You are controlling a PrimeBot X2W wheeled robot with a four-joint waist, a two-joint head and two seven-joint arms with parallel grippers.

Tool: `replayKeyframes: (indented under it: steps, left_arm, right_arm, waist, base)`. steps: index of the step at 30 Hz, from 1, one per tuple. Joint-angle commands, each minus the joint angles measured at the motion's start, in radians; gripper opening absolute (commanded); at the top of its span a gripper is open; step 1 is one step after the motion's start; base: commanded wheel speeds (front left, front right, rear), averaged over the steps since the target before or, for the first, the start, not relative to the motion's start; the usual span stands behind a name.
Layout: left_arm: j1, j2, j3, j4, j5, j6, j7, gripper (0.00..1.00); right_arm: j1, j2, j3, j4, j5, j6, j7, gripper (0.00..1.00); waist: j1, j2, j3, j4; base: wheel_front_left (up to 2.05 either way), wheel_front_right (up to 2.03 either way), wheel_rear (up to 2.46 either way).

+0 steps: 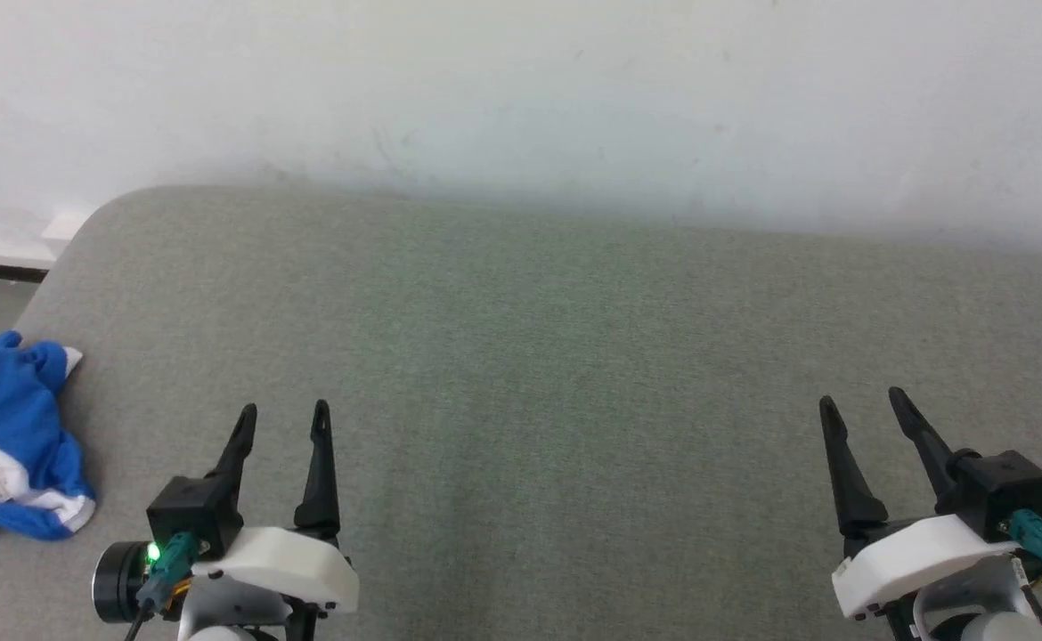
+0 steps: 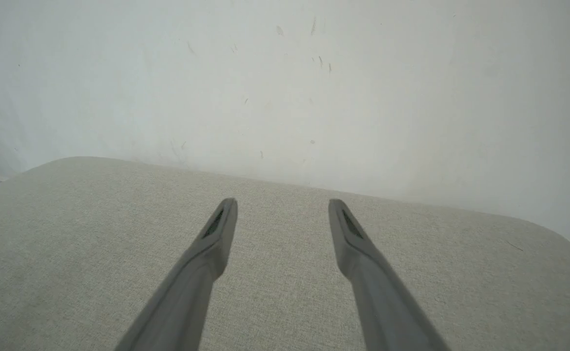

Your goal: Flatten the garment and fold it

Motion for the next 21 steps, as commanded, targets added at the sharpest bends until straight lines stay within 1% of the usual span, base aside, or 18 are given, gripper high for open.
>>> replayKeyframes:
  steps: [1,12,21]
  left_arm:
    - [-0.015,-0.001,0.005,0.000,-0.011,-0.009,-0.011,1.00]
    - [-0.015,-0.002,0.026,0.005,-0.047,-0.009,-0.034,1.00]
    - [-0.021,-0.002,0.039,0.017,-0.083,-0.007,-0.053,1.00]
  right_arm:
    - [0.011,0.001,-0.001,-0.003,0.003,0.000,-0.011,1.00]
    - [0.014,0.002,0.013,-0.013,-0.008,0.000,-0.022,1.00]
    - [0.018,0.002,0.021,-0.034,-0.026,-0.001,-0.025,1.00]
  waist:
    - [0.0000,0.0000,0.001,0.024]
    - [0.0000,0.0000,0.005,0.121]
    - [0.0000,0.0000,0.010,0.222]
  base:
    - [0.00,0.00,0.00]
    - [0.00,0.00,0.00]
    - [0.00,0.00,0.00]
